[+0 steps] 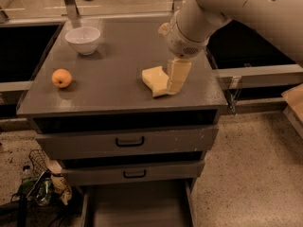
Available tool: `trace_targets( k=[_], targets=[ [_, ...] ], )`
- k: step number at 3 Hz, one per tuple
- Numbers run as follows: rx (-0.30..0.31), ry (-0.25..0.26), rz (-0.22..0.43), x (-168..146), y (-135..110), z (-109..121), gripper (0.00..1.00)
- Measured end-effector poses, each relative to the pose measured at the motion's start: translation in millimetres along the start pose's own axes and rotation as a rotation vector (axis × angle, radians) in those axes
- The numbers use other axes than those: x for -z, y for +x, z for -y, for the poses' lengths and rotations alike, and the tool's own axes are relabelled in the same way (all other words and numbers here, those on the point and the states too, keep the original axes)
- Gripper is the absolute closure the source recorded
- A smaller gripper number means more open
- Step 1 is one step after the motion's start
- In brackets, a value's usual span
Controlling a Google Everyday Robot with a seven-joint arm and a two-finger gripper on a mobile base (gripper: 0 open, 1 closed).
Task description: Place sponge into bottom drawer
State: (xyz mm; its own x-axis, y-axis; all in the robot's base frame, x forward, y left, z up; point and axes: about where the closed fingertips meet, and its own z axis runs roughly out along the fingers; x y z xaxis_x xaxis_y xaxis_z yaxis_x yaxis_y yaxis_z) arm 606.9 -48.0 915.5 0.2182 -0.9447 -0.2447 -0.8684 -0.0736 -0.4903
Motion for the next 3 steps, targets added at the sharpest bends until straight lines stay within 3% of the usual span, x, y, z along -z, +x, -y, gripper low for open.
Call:
trace_targets(
  k=[1, 3],
  targets=[
    [0.014, -0.034, 0.038, -27.0, -9.4, -4.7, 0.00],
    [0.018, -0.049, 0.003, -35.5, -4.5, -9.8, 0.00]
  ],
)
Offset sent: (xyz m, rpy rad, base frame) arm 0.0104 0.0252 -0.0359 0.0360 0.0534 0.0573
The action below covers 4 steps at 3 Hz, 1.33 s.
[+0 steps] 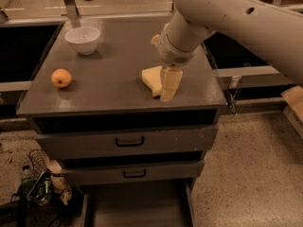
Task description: Place sponge into bottom drawer
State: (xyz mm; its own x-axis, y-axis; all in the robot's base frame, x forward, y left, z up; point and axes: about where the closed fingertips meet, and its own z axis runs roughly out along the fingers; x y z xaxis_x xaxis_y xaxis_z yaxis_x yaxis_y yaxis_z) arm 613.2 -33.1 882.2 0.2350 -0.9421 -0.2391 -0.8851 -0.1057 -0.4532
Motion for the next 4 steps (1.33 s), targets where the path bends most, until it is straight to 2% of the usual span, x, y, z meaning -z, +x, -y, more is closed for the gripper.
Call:
trace_targets(
  k=[1, 3, 4],
  targets=[
    [-0.014, -0.028, -0.035, -14, 33, -4, 0.00],
    [-0.014, -0.030, 0.006, -20, 29, 7, 0.00],
    [-0.035, -0.034, 0.052, -43, 17, 15, 0.00]
  ],
)
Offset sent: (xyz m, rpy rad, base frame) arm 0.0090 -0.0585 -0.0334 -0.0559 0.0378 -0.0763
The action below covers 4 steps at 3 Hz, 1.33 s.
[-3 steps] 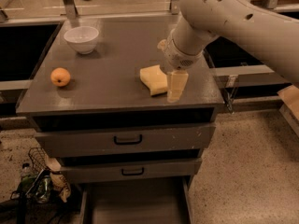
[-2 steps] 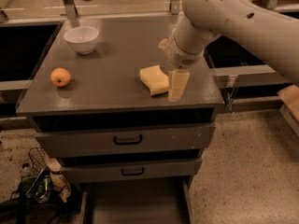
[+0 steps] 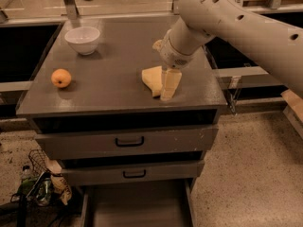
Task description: Place sponge into bottom drawer
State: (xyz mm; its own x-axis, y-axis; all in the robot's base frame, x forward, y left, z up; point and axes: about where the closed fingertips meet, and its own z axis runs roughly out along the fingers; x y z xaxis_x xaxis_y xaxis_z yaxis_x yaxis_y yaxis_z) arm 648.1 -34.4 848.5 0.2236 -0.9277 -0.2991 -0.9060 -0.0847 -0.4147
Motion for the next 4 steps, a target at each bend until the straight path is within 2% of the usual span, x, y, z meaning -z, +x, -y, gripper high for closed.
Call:
trace_targets(
  k=[1, 2, 3, 4],
  targets=[
    [0.000, -0.001, 0.000, 0, 0, 0, 0.00],
    [0.038, -0.059, 0.007, -7, -7, 2, 0.00],
    [0.045, -0.069, 0.007, -9, -8, 0, 0.00],
    [0.040, -0.108, 0.031, -16, -3, -7, 0.00]
  ],
)
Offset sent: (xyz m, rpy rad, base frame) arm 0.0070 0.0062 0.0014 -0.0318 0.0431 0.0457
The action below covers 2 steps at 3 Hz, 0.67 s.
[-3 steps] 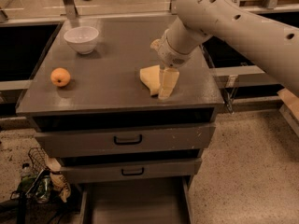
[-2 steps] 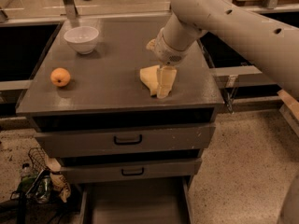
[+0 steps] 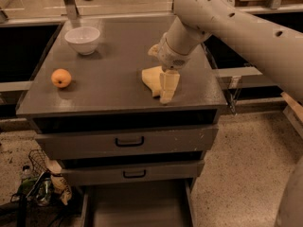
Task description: Place sponge into bottom drawer
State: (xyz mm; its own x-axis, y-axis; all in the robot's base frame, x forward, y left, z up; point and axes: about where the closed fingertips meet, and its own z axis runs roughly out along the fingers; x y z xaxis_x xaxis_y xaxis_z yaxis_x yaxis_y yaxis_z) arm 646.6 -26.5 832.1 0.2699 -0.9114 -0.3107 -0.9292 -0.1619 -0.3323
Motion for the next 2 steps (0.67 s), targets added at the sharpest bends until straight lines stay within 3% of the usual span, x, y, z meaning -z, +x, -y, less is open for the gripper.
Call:
trace_targets(
  k=[2],
  targets=[
    [-0.030, 0.042, 0.045, 9, 5, 18, 0.00]
  ],
)
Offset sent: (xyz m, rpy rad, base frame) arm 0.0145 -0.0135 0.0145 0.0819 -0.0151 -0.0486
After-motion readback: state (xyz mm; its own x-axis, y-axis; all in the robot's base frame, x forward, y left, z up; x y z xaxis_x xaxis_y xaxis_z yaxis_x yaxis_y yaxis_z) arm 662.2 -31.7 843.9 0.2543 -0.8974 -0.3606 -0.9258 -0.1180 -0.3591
